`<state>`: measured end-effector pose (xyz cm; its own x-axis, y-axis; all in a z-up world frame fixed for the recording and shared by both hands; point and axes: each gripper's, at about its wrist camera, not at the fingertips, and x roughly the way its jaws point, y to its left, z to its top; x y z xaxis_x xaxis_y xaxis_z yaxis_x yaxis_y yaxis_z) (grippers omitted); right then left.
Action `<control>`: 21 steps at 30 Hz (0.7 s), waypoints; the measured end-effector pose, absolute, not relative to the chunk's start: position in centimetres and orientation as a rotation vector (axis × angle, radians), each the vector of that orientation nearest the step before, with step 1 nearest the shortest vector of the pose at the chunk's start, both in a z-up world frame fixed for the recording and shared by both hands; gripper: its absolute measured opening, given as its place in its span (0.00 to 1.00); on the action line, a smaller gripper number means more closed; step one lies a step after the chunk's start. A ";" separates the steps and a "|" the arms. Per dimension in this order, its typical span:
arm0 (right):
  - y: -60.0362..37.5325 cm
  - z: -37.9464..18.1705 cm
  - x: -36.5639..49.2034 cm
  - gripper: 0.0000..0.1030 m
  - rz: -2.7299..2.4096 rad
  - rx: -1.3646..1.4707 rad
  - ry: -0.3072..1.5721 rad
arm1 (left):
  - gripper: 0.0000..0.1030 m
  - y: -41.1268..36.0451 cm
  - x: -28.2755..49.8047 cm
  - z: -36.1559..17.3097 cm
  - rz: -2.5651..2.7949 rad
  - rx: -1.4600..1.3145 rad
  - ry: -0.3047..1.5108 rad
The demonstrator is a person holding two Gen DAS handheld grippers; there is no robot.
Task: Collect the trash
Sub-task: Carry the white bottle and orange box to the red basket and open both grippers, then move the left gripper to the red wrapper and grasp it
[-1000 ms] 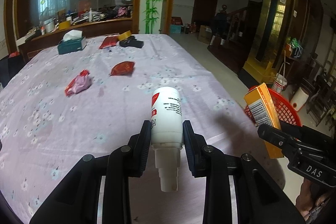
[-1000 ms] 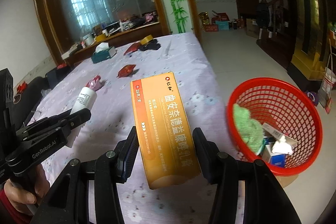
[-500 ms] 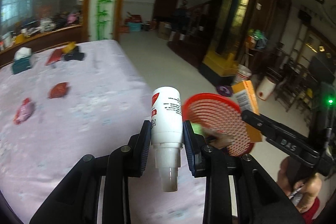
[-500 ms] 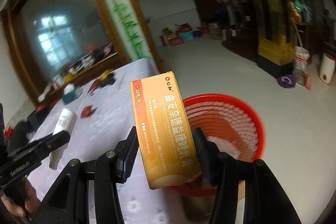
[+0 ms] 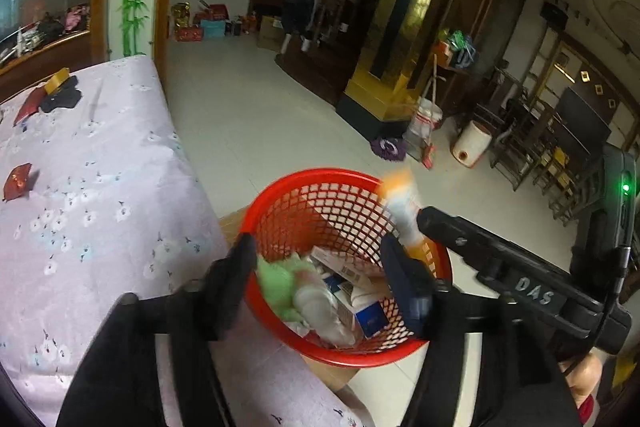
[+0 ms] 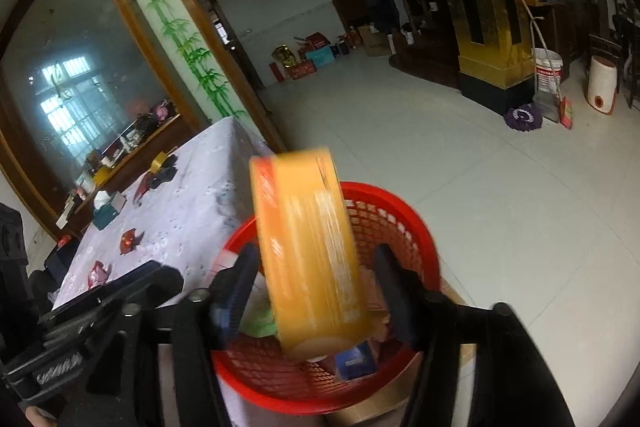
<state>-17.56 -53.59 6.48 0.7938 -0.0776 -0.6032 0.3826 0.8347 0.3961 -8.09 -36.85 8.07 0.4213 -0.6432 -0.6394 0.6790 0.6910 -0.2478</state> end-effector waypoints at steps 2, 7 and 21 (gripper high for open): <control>-53.8 6.7 -17.9 0.66 -0.259 0.536 0.595 | 0.62 -36.4 -8.0 8.2 -0.829 0.051 0.780; -53.4 7.3 -18.6 0.66 -0.254 0.530 0.575 | 0.62 -33.4 -8.1 8.6 -0.791 0.034 0.776; -43.5 8.6 -15.7 0.67 -0.024 0.415 0.619 | 0.63 -19.5 -6.3 8.9 -0.546 -0.073 0.802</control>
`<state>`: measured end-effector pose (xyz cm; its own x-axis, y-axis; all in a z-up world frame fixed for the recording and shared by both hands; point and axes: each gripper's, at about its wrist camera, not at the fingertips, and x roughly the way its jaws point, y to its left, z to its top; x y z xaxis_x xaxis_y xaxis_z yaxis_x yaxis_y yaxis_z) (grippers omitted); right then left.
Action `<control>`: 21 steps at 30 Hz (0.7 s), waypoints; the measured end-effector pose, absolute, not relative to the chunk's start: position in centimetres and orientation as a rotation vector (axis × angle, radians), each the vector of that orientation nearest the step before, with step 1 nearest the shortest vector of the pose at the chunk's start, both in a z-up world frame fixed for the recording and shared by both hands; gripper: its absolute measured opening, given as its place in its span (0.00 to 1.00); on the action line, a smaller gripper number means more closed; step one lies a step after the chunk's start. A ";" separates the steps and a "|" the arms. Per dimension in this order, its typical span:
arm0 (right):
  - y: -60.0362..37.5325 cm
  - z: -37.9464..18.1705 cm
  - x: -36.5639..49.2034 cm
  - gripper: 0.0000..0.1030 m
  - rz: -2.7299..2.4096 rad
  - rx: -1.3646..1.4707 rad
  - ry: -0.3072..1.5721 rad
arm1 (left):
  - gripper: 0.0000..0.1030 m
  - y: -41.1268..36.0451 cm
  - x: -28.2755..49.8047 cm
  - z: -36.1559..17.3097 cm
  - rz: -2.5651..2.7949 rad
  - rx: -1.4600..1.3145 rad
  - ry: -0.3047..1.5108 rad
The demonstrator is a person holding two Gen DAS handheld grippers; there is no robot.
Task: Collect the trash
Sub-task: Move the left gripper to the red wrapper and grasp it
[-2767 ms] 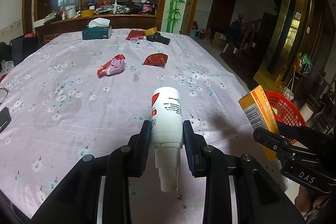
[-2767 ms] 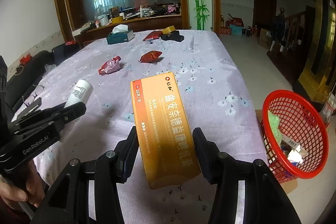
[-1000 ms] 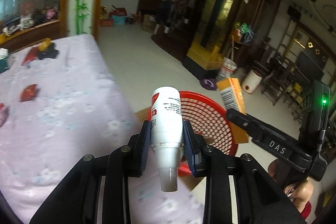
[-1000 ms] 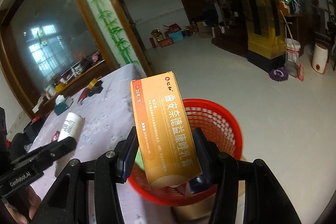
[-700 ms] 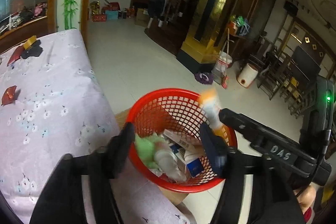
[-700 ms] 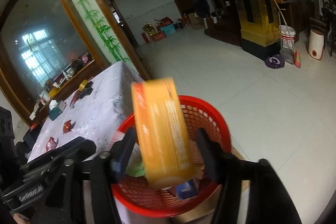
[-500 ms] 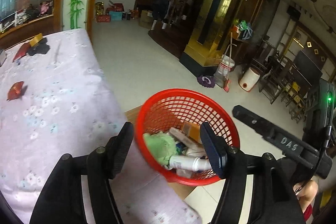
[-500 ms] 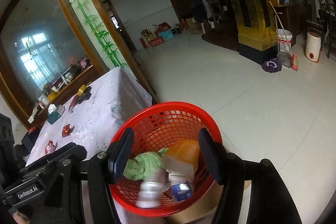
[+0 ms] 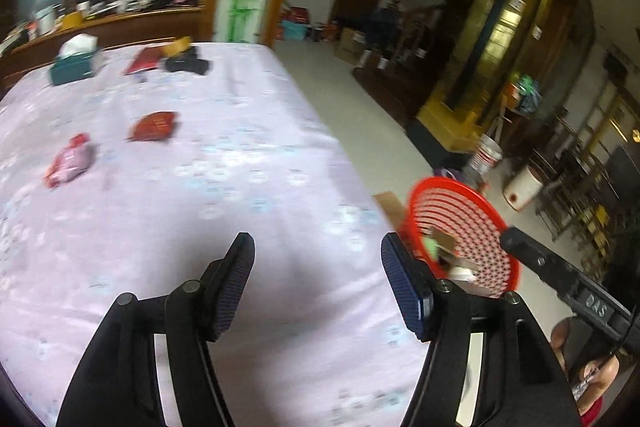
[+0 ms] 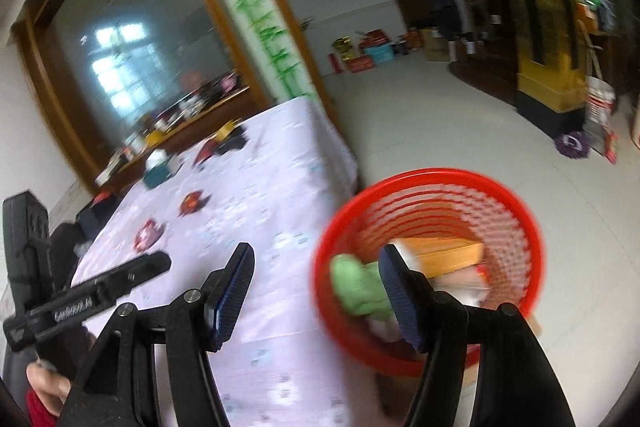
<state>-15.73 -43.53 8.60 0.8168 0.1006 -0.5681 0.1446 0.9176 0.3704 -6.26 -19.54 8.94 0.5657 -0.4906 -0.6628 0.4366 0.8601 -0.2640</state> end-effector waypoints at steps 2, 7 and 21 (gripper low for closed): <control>-41.8 8.6 -15.0 0.67 0.009 0.392 0.632 | 0.63 -17.5 -6.0 9.1 -0.511 -0.093 0.800; -38.0 8.8 -13.6 0.67 0.102 0.357 0.651 | 0.63 -12.6 -4.9 9.9 -0.411 -0.142 0.782; -32.9 9.0 -12.6 0.72 0.182 0.276 0.671 | 0.76 -0.6 4.6 9.4 -0.082 -0.127 0.814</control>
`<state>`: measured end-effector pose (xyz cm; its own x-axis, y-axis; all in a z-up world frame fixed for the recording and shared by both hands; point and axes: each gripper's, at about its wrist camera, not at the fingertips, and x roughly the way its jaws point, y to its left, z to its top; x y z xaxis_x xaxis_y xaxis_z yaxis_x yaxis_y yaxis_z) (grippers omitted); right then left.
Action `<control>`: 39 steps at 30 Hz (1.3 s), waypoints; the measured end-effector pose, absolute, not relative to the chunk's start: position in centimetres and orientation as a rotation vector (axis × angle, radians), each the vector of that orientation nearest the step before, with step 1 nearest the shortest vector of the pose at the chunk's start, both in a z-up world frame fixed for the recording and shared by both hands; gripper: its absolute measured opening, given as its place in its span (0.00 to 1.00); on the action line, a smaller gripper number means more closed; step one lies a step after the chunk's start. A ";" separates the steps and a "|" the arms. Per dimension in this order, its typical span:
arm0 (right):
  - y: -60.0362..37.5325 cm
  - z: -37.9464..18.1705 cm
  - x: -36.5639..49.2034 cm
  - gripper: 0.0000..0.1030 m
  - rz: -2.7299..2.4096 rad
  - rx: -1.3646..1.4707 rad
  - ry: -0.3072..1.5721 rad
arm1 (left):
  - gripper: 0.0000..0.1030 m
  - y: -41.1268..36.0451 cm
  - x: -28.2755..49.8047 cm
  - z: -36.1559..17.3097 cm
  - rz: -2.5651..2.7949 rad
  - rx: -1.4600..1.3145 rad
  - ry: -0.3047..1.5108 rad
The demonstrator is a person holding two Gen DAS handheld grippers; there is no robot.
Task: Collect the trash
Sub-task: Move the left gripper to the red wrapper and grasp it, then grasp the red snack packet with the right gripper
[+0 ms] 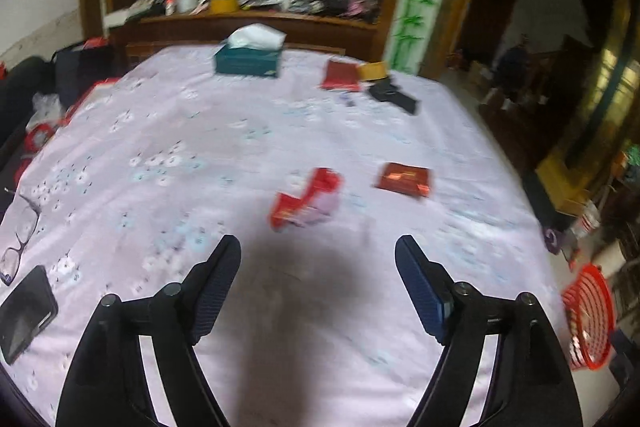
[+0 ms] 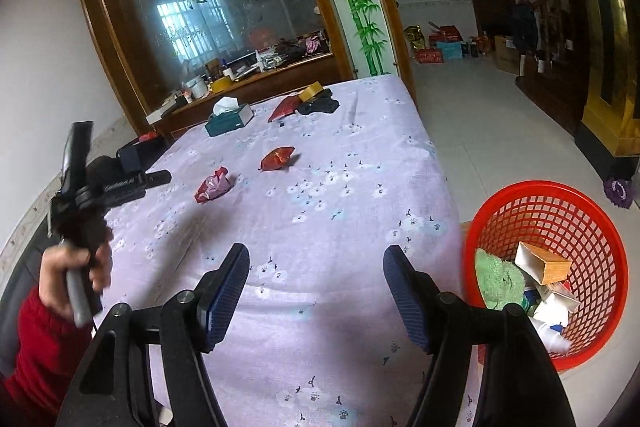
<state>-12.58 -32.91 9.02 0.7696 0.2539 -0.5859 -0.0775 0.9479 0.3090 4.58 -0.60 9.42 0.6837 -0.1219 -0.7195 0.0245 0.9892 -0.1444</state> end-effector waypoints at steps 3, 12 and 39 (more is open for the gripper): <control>-32.7 8.6 -11.8 0.72 0.184 0.280 0.689 | 0.76 0.4 7.2 7.7 -0.075 -0.157 0.873; -32.1 7.9 -10.5 0.72 0.181 0.266 0.724 | 0.76 -2.4 12.3 4.1 -0.081 -0.128 0.922; -27.6 9.3 2.6 0.72 0.245 0.184 0.817 | 0.28 -0.4 6.6 5.9 -0.184 -0.205 0.839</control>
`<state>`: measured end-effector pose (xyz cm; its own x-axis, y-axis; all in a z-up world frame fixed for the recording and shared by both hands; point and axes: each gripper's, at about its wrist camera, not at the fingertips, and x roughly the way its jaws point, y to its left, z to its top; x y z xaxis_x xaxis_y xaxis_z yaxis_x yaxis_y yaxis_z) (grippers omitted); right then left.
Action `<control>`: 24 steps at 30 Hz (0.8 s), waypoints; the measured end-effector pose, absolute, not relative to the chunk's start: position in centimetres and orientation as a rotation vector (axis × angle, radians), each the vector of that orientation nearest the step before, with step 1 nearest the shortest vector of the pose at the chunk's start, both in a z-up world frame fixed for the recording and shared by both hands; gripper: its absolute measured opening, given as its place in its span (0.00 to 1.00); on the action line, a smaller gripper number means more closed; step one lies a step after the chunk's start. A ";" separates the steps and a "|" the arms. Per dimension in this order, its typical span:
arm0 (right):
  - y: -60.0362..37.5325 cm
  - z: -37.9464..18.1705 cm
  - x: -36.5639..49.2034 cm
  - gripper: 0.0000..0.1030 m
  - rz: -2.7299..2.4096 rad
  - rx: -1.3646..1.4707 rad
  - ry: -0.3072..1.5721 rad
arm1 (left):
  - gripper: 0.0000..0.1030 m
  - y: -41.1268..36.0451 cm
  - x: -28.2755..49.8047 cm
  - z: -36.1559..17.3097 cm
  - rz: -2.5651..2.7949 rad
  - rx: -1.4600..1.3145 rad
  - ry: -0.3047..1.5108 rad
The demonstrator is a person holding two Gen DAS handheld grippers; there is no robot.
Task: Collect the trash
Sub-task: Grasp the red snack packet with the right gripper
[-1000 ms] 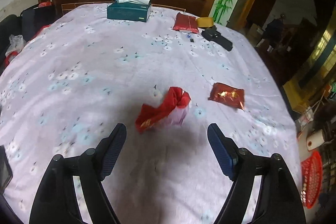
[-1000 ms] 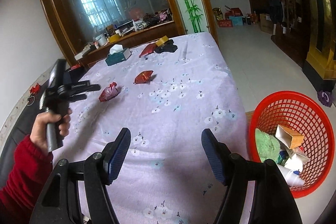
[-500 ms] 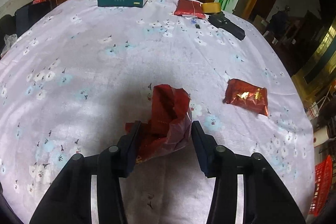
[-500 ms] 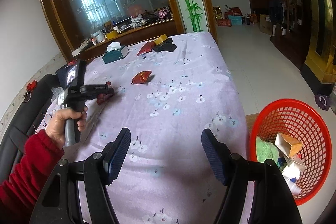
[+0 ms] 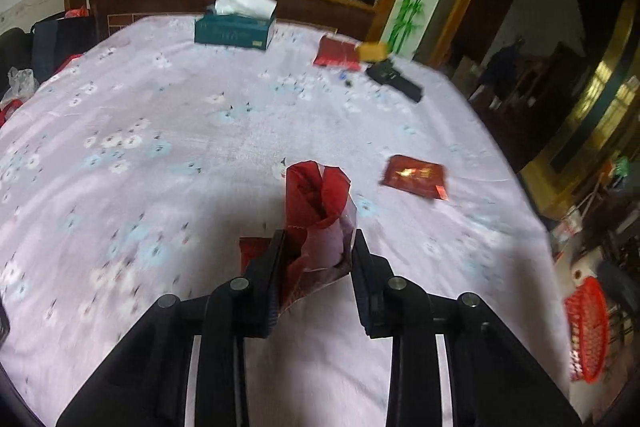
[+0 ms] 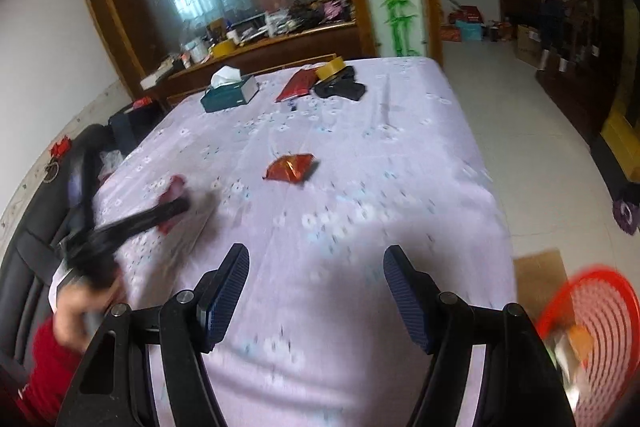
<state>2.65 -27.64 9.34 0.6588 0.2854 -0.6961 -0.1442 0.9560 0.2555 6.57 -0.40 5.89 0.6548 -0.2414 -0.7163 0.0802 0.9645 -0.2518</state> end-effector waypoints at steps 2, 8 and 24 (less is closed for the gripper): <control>-27.0 8.7 5.7 0.72 0.273 0.180 0.851 | 0.28 0.0 4.5 6.7 -0.201 -0.221 0.808; -25.0 6.2 14.3 0.72 0.334 0.189 0.908 | 0.28 0.8 -0.8 7.7 -0.206 -0.210 0.754; -18.5 1.4 21.8 0.53 0.506 0.024 1.023 | 0.28 1.2 -0.9 5.7 -0.203 -0.234 0.786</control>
